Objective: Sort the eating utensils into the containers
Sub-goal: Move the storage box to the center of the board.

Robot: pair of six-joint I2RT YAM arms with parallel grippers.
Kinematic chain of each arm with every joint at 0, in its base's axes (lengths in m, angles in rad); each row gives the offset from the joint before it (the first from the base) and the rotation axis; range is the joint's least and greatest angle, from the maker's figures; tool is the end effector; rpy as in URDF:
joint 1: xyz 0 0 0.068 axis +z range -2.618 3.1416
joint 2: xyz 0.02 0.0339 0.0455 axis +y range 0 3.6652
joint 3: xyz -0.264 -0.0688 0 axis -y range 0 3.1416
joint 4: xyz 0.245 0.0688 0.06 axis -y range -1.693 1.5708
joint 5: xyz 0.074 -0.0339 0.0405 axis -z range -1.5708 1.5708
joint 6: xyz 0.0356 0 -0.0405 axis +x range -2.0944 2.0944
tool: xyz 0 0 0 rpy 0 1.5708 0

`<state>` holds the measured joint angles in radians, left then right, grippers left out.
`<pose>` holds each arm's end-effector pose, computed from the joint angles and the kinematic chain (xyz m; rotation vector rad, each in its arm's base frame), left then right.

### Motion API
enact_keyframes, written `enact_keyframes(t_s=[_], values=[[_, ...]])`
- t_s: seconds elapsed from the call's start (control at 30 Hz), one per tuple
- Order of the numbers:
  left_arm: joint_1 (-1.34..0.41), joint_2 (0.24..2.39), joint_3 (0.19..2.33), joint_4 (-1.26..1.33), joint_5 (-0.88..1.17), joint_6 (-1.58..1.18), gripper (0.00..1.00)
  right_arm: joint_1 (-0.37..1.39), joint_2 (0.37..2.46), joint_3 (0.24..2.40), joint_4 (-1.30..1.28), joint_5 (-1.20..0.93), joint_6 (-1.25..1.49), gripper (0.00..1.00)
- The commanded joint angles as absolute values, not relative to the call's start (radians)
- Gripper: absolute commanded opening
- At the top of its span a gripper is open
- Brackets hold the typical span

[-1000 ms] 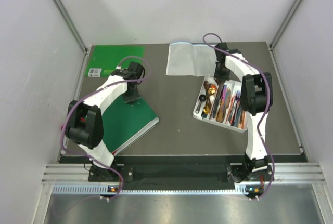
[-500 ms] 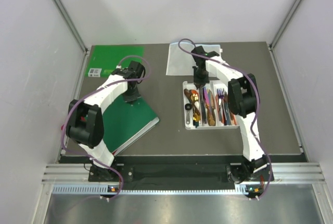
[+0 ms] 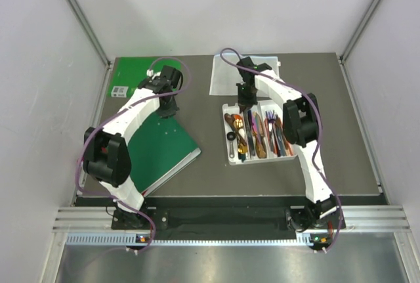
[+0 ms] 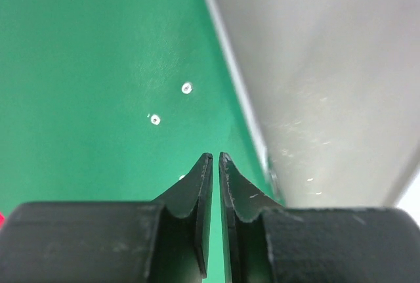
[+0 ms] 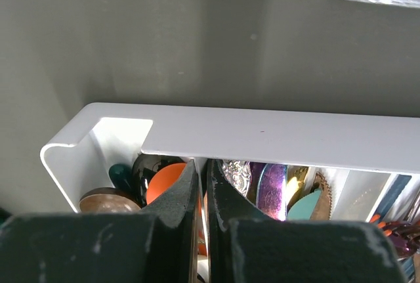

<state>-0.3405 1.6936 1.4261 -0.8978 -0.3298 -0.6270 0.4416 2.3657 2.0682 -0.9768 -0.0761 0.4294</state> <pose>0.3309 -0.1050 0.2697 -0.4645 2.5901 0.1360 0.4439 0.2128 0.1792 -0.0341 2.8912 0.2820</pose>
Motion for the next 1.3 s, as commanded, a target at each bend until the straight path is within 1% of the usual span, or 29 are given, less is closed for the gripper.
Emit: enact_keyframes(t_s=[0.0, 0.27, 0.83, 1.13, 1.17, 1.2, 1.23, 1.27], values=[[-0.339, 1.7, 1.509, -0.876, -0.33, -0.607, 0.15, 0.515, 2.401, 2.155, -0.839, -0.261, 0.511, 0.0], [-0.339, 1.706, 1.528, -0.899, -0.347, -0.614, 0.15, 0.535, 2.433, 2.154, -0.778, -0.261, 0.52, 0.0], [-0.341, 1.698, 1.549, -0.953, -0.377, -0.615, 0.13, 0.532, 2.49, 2.126, -0.601, -0.293, 0.942, 0.0], [-0.341, 1.689, 1.54, -0.965, -0.39, -0.612, 0.14, 0.523, 2.503, 2.128, -0.6, -0.287, 0.962, 0.0], [-0.341, 1.689, 1.539, -0.965, -0.387, -0.614, 0.14, 0.522, 2.502, 2.119, -0.595, -0.299, 0.945, 0.01], [-0.341, 1.69, 1.537, -0.962, -0.385, -0.612, 0.13, 0.52, 2.5, 2.111, -0.575, -0.316, 0.936, 0.08], [-0.341, 1.692, 1.536, -0.959, -0.382, -0.612, 0.13, 0.514, 2.493, 2.1, -0.565, -0.346, 0.927, 0.16], [-0.341, 1.695, 1.531, -0.959, -0.379, -0.614, 0.13, 0.512, 2.485, 2.079, -0.557, -0.354, 0.908, 0.27]])
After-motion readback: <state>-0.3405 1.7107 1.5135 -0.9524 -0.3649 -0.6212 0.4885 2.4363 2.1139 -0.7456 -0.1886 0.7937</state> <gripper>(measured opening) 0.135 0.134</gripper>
